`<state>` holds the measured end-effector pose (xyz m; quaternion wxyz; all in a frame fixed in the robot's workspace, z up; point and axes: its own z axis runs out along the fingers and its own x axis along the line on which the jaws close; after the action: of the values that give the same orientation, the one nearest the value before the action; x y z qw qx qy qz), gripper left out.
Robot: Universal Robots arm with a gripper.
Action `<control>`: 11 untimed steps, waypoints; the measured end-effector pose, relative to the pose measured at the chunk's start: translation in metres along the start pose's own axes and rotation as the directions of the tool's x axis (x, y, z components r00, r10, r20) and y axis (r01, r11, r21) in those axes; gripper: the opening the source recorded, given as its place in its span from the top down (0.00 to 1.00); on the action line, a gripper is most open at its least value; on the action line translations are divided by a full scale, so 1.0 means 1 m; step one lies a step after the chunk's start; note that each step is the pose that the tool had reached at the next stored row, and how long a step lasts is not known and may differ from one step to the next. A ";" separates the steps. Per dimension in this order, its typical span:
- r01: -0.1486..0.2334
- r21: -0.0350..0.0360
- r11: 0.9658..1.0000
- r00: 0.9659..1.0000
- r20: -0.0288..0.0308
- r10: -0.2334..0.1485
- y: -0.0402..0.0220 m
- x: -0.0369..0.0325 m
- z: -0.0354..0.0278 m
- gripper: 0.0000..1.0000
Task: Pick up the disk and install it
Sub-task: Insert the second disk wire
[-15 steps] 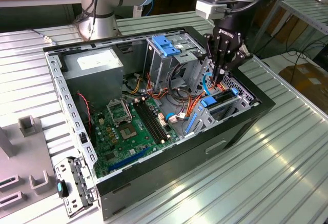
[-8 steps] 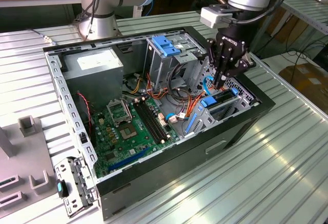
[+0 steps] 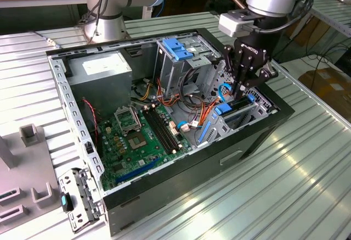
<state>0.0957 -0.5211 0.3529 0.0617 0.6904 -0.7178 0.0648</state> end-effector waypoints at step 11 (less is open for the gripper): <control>0.001 0.013 1.000 0.992 0.127 -0.003 0.0006 0.0226 0.0056 0.84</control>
<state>0.0942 -0.5443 0.3514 0.0114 0.6942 -0.7192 0.0254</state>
